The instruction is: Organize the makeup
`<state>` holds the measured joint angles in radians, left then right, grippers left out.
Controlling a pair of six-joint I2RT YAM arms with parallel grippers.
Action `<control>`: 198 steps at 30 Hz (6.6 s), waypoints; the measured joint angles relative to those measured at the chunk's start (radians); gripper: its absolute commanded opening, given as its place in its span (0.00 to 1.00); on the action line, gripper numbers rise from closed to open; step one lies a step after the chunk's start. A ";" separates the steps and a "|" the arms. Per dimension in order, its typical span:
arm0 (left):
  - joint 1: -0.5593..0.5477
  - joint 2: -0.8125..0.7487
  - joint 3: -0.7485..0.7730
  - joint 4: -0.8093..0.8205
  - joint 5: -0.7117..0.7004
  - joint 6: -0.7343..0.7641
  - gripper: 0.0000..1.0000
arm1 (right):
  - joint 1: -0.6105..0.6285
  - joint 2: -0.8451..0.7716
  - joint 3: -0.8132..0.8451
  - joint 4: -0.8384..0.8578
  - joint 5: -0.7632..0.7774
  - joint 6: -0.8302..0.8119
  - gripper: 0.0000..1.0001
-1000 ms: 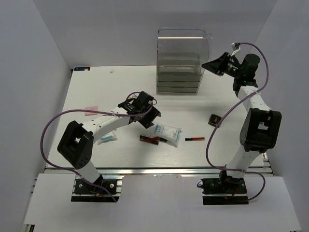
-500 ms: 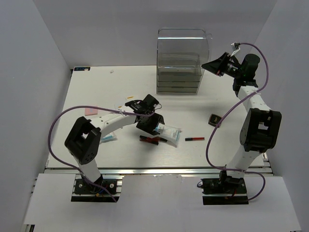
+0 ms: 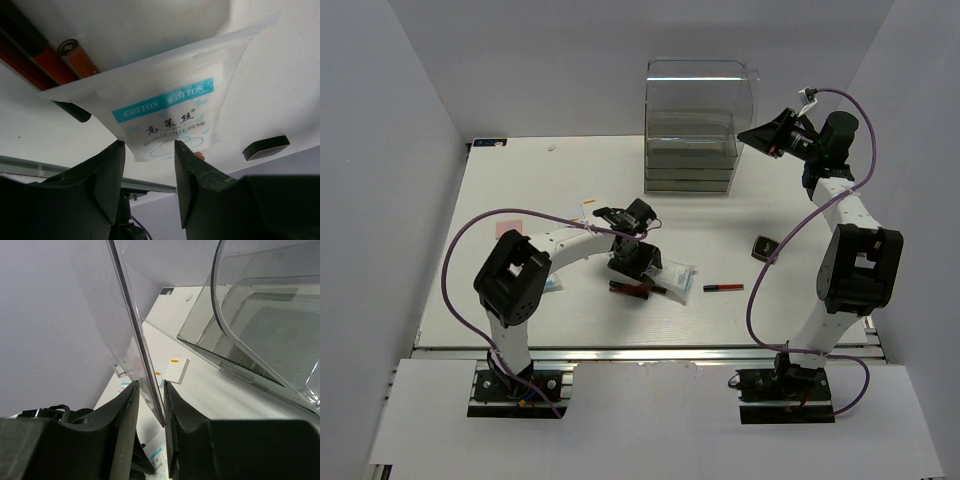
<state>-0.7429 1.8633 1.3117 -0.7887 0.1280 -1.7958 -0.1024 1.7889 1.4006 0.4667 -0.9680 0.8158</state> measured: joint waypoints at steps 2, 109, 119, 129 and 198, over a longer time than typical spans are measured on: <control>0.000 0.014 0.010 0.003 0.005 0.002 0.48 | 0.000 0.000 0.000 0.000 0.000 0.000 0.31; 0.369 -0.147 0.027 -0.263 -0.635 0.799 0.85 | -0.014 0.000 -0.058 0.066 -0.007 0.044 0.30; 0.383 -0.005 0.043 -0.335 -0.712 0.986 0.72 | -0.014 0.000 -0.059 0.066 -0.007 0.043 0.30; 0.417 0.066 0.043 -0.268 -0.717 1.072 0.46 | -0.015 0.000 -0.059 0.066 -0.007 0.043 0.30; 0.127 0.472 0.172 2.101 -0.075 0.311 0.00 | -0.023 0.000 -0.058 0.109 -0.015 0.093 0.30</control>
<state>-0.6159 2.3356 1.4834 1.3121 0.0528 -1.4853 -0.1253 1.7885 1.3426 0.5758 -0.9833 0.9085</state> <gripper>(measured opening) 0.025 0.305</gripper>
